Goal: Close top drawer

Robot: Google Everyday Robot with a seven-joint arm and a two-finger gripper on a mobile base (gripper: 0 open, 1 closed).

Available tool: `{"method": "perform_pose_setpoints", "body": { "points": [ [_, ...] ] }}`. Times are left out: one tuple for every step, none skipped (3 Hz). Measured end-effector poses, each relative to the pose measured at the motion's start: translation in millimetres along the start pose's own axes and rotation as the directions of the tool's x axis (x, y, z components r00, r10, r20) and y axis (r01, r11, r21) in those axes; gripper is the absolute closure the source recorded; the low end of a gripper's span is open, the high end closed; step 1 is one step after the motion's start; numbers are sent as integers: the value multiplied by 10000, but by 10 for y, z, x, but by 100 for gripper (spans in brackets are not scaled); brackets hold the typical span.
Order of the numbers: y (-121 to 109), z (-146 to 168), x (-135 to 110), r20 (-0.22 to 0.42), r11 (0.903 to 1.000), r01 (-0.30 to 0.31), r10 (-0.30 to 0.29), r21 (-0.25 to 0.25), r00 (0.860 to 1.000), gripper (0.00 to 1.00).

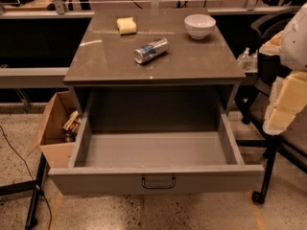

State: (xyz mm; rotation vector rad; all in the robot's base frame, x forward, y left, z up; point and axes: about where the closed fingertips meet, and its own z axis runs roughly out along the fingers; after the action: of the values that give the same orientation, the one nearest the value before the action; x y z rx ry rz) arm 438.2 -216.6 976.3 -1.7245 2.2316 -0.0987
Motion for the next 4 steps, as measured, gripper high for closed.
{"method": "perform_pose_setpoints", "body": {
  "points": [
    [0, 0, 0, 2, 10000, 0, 0, 3, 10000, 0],
    [-28, 145, 32, 290, 9999, 37, -41, 128, 9996, 18],
    [-61, 657, 134, 275, 9989, 456, -459, 96, 9986, 43],
    [-19, 1129, 274, 53, 9966, 817, -817, -76, 9966, 65]
  ]
}}
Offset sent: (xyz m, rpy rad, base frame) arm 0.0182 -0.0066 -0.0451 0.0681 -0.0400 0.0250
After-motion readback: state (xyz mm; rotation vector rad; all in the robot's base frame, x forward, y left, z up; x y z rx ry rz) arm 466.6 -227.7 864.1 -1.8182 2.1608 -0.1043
